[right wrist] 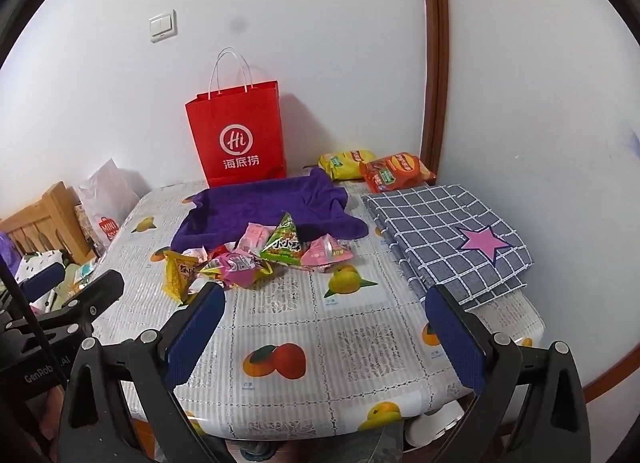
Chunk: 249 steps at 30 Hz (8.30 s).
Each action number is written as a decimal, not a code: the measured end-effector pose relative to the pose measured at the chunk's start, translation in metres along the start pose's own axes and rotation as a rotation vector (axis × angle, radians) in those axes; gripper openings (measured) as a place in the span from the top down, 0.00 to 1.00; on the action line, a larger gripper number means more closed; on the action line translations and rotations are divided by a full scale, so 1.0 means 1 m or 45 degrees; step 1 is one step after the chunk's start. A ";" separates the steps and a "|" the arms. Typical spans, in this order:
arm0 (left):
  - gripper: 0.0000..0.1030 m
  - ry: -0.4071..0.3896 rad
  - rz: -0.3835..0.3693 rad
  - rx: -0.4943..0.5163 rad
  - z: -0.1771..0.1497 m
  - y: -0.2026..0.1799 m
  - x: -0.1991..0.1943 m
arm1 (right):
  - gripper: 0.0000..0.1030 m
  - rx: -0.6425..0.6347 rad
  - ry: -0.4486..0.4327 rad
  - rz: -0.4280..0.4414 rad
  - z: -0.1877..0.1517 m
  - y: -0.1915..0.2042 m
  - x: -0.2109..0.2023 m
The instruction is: Organize snacks
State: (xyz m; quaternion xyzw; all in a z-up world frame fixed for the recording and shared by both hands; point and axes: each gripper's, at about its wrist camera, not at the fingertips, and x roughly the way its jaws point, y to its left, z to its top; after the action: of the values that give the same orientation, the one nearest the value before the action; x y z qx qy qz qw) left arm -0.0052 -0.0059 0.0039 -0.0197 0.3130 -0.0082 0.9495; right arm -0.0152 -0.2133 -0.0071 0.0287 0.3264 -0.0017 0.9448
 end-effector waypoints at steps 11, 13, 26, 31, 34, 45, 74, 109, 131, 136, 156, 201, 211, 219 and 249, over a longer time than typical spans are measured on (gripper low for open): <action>0.00 0.012 0.002 -0.008 -0.001 0.001 0.002 | 0.03 -0.021 -0.003 0.002 -0.006 0.004 0.001; 0.00 0.015 0.006 -0.008 0.000 0.001 0.002 | 0.03 -0.022 -0.004 0.003 -0.007 0.004 0.000; 0.00 0.012 0.004 -0.010 -0.001 0.002 0.001 | 0.03 -0.021 -0.016 0.000 -0.008 0.005 -0.004; 0.00 0.015 0.001 -0.012 -0.002 0.001 0.000 | 0.03 -0.023 -0.020 -0.001 -0.008 0.004 -0.005; 0.00 0.016 0.004 -0.008 -0.003 0.000 0.000 | 0.03 -0.024 -0.017 -0.004 -0.008 0.005 -0.005; 0.00 0.018 0.004 -0.009 -0.003 0.000 0.001 | 0.03 -0.031 -0.013 -0.011 -0.007 0.006 -0.004; 0.00 0.029 0.000 -0.012 -0.003 0.000 0.004 | 0.03 -0.054 -0.034 -0.001 -0.012 0.015 -0.004; 0.02 0.357 0.117 -0.176 -0.048 0.094 0.175 | 0.18 0.052 0.260 0.013 -0.035 -0.005 0.177; 0.02 0.306 0.055 -0.267 -0.032 0.128 0.207 | 0.24 -0.092 0.347 -0.005 0.012 -0.011 0.299; 0.01 0.340 0.059 -0.198 -0.025 0.115 0.228 | 0.35 -0.085 0.403 -0.002 -0.011 -0.012 0.312; 0.39 0.387 -0.001 -0.230 -0.030 0.110 0.263 | 0.35 0.026 0.272 0.114 -0.007 -0.028 0.298; 0.54 0.206 -0.063 -0.081 0.098 0.091 0.205 | 0.58 -0.080 0.027 0.156 0.115 0.024 0.210; 0.54 0.218 -0.103 -0.052 0.142 0.072 0.254 | 0.58 -0.075 0.024 0.157 0.156 0.035 0.261; 0.54 0.226 -0.089 -0.041 0.163 0.068 0.296 | 0.58 -0.027 0.055 0.178 0.182 0.041 0.313; 0.54 0.333 -0.020 -0.089 0.151 0.092 0.373 | 0.58 -0.047 0.268 0.198 0.181 0.054 0.421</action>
State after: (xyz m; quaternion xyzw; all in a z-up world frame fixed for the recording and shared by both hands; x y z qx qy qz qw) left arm 0.3847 0.0807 -0.1002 -0.0540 0.4342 -0.0071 0.8992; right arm 0.4283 -0.1626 -0.1220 0.0366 0.4207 0.0808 0.9029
